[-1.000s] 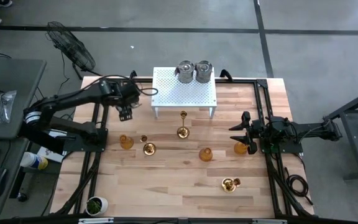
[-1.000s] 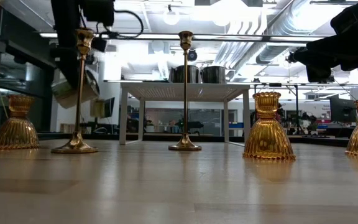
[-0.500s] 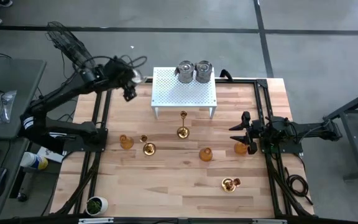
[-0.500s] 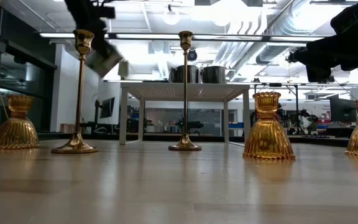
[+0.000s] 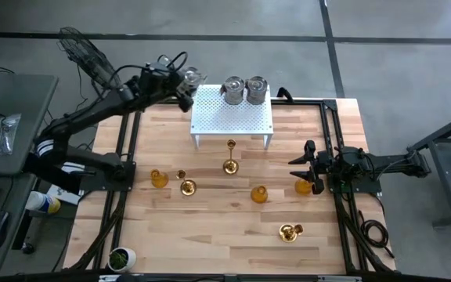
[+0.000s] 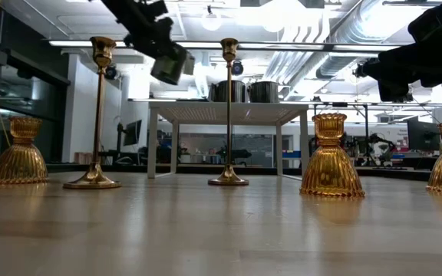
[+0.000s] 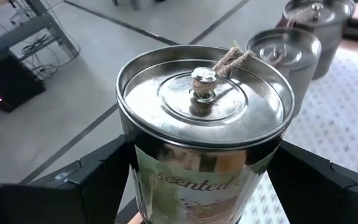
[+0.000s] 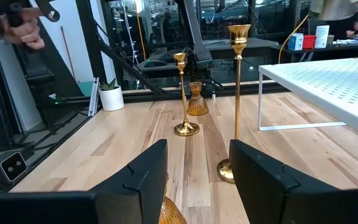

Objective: Pick & Place candle stick holders
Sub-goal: Put the silver scented candle aligned with the other silver scented candles on the shelf

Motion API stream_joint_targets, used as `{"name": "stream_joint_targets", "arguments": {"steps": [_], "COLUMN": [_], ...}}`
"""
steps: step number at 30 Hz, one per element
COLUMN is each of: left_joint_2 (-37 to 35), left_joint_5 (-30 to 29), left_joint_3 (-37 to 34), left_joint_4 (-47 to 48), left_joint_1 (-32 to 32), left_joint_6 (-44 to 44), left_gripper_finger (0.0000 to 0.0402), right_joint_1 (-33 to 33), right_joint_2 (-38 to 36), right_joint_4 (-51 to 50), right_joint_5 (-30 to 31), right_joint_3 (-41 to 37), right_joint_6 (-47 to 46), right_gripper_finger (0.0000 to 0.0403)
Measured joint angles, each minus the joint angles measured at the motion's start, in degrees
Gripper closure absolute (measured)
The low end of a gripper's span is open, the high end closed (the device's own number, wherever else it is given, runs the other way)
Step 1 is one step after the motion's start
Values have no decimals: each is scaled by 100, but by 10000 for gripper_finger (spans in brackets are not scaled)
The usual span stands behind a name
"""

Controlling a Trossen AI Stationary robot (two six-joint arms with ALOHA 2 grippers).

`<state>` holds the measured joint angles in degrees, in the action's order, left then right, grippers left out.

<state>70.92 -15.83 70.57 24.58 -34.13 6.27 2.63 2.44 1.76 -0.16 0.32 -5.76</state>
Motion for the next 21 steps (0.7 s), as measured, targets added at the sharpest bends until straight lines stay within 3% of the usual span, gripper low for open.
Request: {"name": "stream_joint_targets", "arguments": {"steps": [8, 15, 21], "left_joint_2": [418, 665, 622], "left_joint_5": [406, 1116, 1649], "left_joint_3": [-2, -29, -624], "left_joint_4": [-679, -859, -1310], "left_joint_1": [0, -2, -18], "left_joint_6": [-120, -187, -206], "left_gripper_finger": [73, 74, 81], "right_joint_1": [-1, 0, -1], "right_joint_2": [0, 0, 0], "right_joint_4": [0, 0, 0], "right_joint_5": [0, 0, 0], "right_joint_3": [0, -1, -1], "right_joint_6": [0, 0, 0], "right_gripper_finger": [238, 238, 238]}}
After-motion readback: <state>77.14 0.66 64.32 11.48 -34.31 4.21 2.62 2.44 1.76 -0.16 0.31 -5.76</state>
